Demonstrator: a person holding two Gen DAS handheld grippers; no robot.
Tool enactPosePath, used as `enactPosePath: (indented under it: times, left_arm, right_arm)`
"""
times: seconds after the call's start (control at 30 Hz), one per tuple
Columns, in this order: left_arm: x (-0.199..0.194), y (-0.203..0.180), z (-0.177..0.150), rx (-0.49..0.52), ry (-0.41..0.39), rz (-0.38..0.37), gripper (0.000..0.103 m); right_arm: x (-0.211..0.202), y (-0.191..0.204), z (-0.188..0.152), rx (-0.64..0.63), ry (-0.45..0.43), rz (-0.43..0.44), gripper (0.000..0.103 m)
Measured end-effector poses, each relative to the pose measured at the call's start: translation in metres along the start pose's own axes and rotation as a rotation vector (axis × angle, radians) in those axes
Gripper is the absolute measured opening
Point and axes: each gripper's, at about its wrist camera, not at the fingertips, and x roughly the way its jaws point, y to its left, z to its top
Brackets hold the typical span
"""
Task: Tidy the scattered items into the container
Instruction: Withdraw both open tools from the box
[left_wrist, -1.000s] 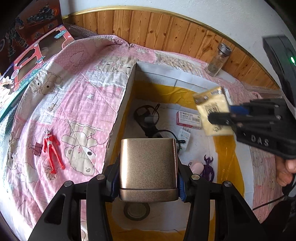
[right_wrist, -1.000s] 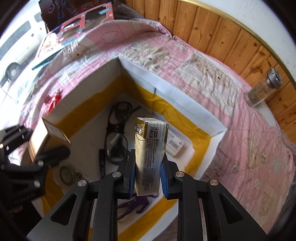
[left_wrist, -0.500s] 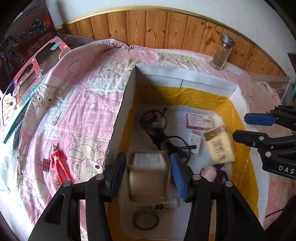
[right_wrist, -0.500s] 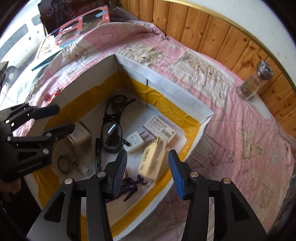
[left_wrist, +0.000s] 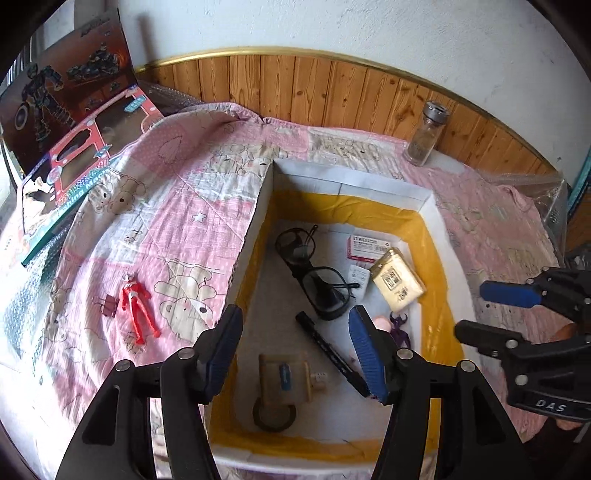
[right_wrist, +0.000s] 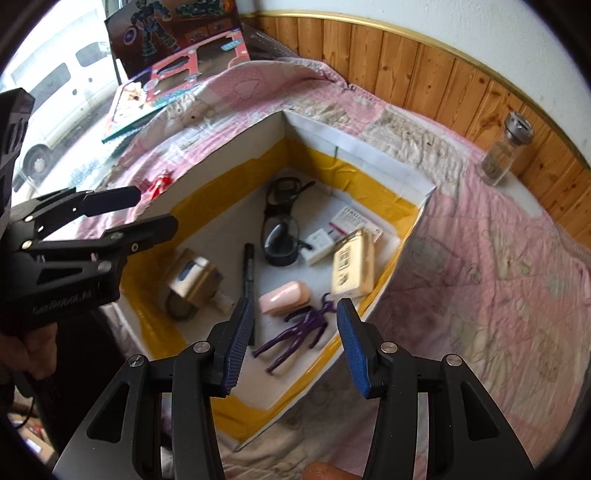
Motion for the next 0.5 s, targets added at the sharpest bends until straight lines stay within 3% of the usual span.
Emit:
enactPosePath:
  times: [0.3, 0.5]
  left_arm:
    - [-0.05, -0.027, -0.029, 0.012, -0.032, -0.043, 0.061]
    - [-0.063, -0.037, -0.037, 0.015, -0.037, -0.064, 0.061]
  right_arm:
    - [-0.015, 0.015, -0.02, 0.016, -0.006, 0.044, 0.05]
    - [-0.028, 0.02, -0.026, 0.005, -0.031, 0.042, 0.05]
